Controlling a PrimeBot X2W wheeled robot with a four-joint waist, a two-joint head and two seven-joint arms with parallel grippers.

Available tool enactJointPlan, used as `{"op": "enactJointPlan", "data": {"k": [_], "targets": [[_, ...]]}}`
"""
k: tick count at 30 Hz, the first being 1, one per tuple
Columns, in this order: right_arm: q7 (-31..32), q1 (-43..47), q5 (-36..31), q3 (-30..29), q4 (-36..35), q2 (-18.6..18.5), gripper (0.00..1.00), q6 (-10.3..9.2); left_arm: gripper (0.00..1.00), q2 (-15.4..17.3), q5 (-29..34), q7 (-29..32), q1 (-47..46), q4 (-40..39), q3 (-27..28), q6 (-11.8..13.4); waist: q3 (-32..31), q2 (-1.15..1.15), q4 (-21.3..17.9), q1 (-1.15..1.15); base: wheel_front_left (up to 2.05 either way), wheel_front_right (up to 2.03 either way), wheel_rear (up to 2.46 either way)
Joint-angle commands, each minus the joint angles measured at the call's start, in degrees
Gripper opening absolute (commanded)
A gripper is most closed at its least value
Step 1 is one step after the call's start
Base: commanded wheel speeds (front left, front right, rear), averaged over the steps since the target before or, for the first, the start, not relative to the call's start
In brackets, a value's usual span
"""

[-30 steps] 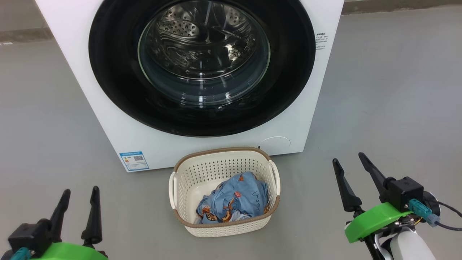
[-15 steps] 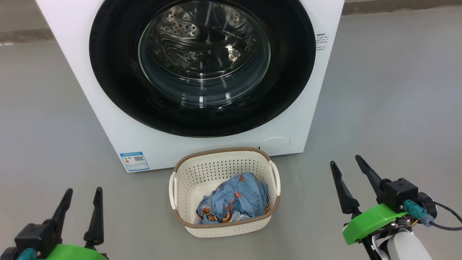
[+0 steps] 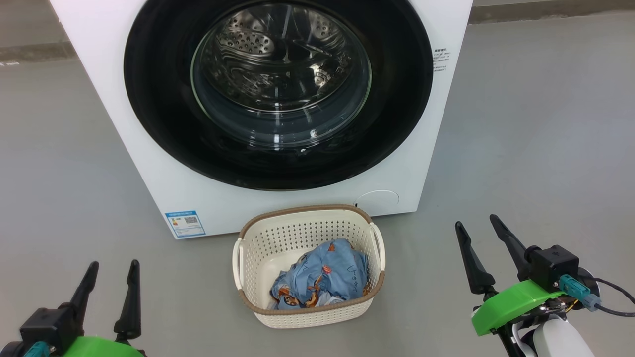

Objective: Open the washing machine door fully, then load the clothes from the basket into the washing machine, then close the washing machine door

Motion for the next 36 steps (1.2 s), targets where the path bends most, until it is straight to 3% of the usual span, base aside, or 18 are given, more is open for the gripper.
{"op": "enactJointPlan", "data": {"k": [1,16,36], "targets": [[-0.7,-2.5,0.6,1.6,-1.3,-0.4,1.0,-0.06,1.0,1.8,-0.1,-0.4,-2.4,-1.0,2.1,-0.1,-0.1,0.0,0.0,0.0,0.0,0.0,0.0],[-0.7,-2.5,0.4,1.4,-2.3,-0.6,1.0,-0.06,1.0,1.6,0.2,-0.4,-2.2,-0.7,2.1,-0.1,-0.5,0.0,-0.1,0.0,0.0,0.0,0.0],[-0.7,-3.3,2.5,0.5,2.1,-0.1,1.0,-0.06,1.0,1.6,0.3,-0.4,-2.1,-0.5,2.2,-0.1,-0.6,0.0,0.2,0.0,0.0,0.0,0.0]]}}
